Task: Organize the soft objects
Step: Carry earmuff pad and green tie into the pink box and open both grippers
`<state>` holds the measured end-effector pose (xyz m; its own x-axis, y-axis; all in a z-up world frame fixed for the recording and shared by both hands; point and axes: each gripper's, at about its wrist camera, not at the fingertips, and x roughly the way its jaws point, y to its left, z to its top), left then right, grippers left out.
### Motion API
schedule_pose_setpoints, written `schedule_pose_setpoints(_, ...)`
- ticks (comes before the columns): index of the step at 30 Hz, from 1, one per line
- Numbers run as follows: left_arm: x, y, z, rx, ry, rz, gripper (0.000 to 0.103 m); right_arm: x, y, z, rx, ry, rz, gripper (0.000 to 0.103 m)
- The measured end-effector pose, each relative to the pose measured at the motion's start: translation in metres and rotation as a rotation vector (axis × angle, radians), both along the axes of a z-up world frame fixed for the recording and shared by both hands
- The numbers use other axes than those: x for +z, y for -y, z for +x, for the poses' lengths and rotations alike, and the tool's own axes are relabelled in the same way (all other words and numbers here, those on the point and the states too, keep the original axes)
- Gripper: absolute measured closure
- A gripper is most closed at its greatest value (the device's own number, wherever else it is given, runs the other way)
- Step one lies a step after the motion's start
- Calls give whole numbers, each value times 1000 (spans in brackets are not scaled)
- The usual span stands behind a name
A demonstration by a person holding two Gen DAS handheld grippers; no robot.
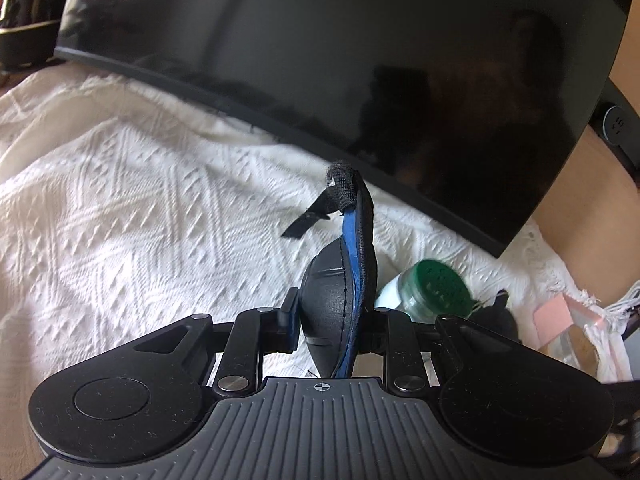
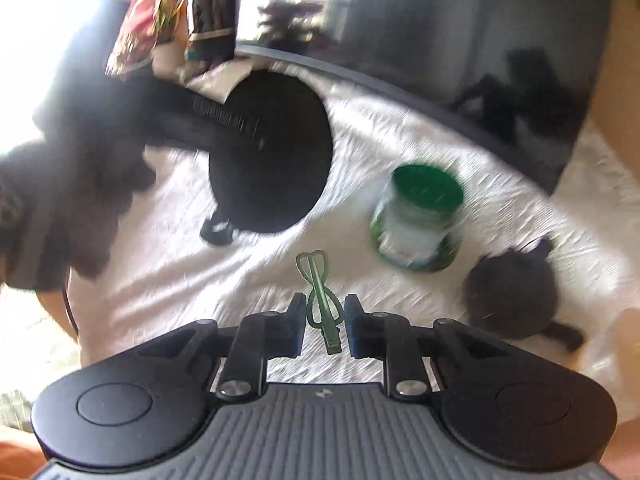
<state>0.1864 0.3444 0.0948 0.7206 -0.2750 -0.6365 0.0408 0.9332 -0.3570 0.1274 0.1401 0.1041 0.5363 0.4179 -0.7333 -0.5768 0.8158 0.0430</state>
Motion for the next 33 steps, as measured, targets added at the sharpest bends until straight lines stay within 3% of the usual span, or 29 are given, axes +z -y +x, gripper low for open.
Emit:
schedule_pose_setpoints(5,25,12,16,-36,24,-4,77,44,33,6,-81,58,55,83)
schedule_pose_setpoints(15,79,70,36,-88,110,15,77,111,118,3,-246,200,68,83)
schedule_pose_setpoints(21,95,126,32,-155,139,13,77,129,170,-8,-323,257,83,83)
schedule_pose_setpoints(33,94,260,18,-361,108,-50,77,137,268,-43,-467,297,104,83)
